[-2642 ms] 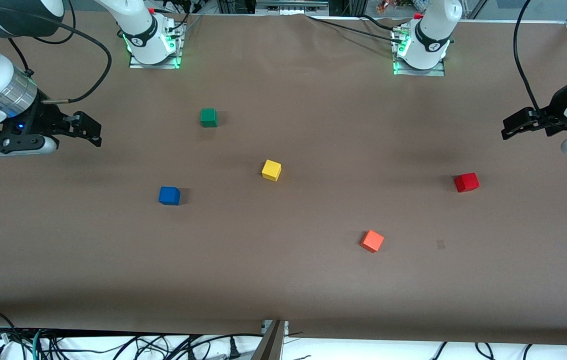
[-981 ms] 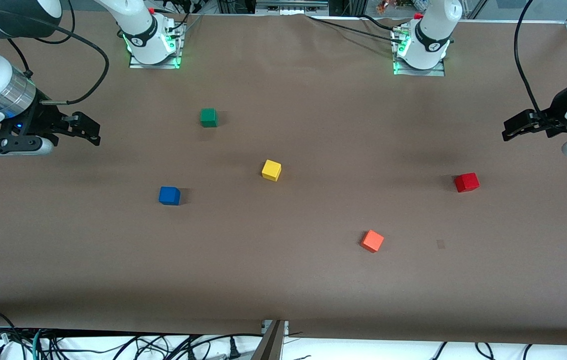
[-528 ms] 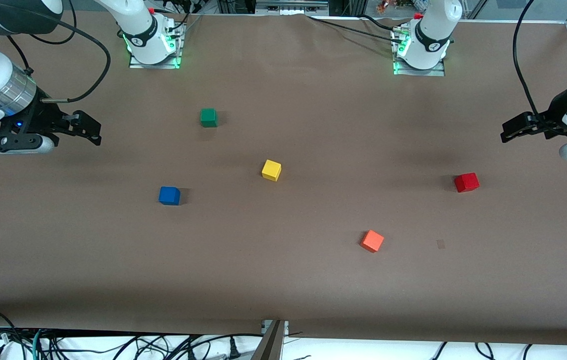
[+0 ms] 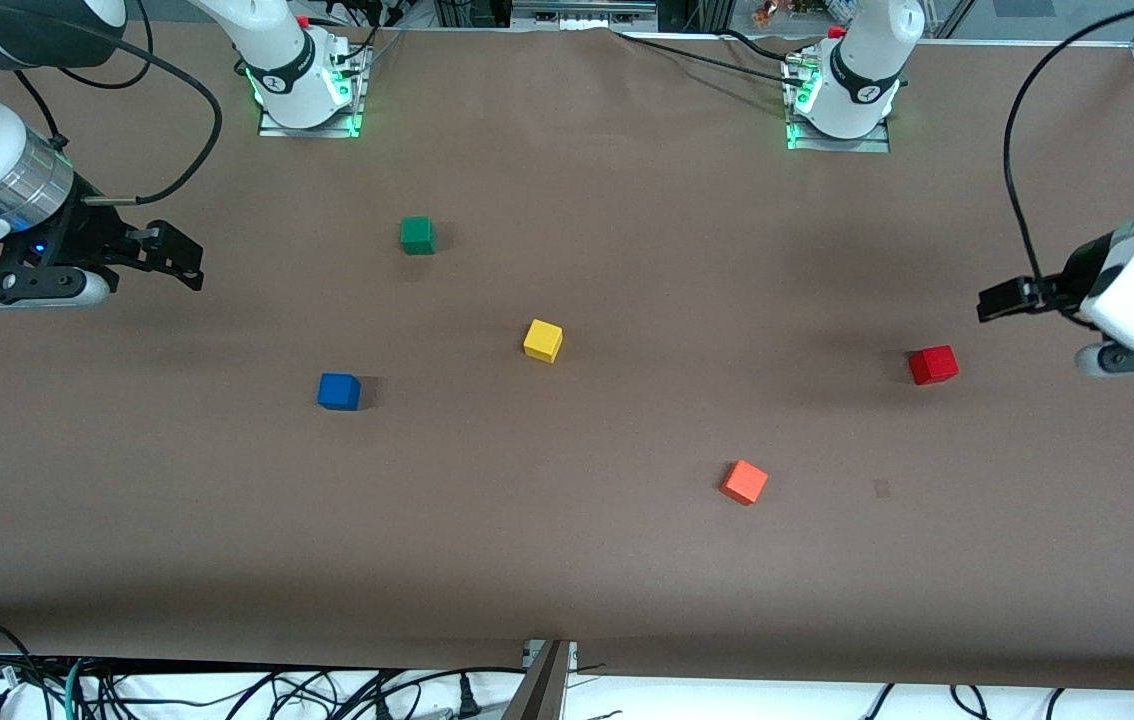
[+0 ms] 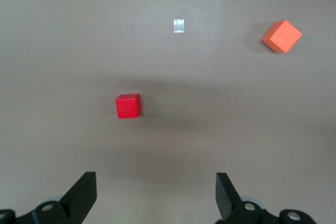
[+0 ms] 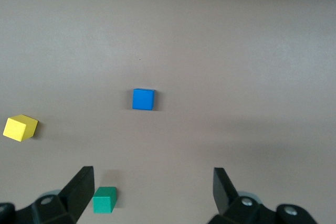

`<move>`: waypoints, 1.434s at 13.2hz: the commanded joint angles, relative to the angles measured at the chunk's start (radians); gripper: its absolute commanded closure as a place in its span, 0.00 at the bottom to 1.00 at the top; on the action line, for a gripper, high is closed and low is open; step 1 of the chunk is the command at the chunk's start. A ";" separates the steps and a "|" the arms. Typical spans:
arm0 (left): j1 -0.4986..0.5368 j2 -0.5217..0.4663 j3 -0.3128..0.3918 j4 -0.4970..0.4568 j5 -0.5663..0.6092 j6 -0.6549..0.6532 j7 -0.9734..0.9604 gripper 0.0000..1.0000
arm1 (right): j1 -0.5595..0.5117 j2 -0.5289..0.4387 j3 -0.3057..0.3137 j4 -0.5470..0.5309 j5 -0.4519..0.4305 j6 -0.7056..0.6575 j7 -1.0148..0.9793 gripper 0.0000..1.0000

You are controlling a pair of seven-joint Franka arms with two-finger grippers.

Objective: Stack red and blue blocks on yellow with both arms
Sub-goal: 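Reach the left gripper down to the red cube and grasp it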

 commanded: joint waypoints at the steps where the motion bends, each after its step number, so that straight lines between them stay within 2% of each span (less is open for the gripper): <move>1: 0.013 0.037 0.000 -0.042 0.024 0.068 0.024 0.00 | -0.001 -0.002 0.003 0.007 -0.005 -0.014 -0.001 0.00; 4: 0.083 0.035 0.002 -0.268 0.025 0.302 0.025 0.00 | 0.002 -0.004 0.007 0.010 -0.011 -0.005 0.002 0.00; 9: 0.168 0.032 0.002 -0.654 0.027 0.796 0.065 0.00 | 0.002 -0.002 0.007 0.015 -0.012 0.040 0.000 0.00; 10: 0.169 0.034 0.002 -0.702 0.027 0.859 0.083 0.00 | 0.002 -0.002 0.007 0.023 -0.012 0.046 0.000 0.00; 15: 0.185 0.043 0.000 -0.811 0.027 0.995 0.128 0.00 | 0.002 -0.002 0.007 0.021 -0.011 0.054 0.000 0.00; 19: 0.183 0.072 0.000 -0.816 0.032 1.041 0.129 0.00 | -0.002 0.007 0.006 0.021 -0.009 0.047 0.000 0.00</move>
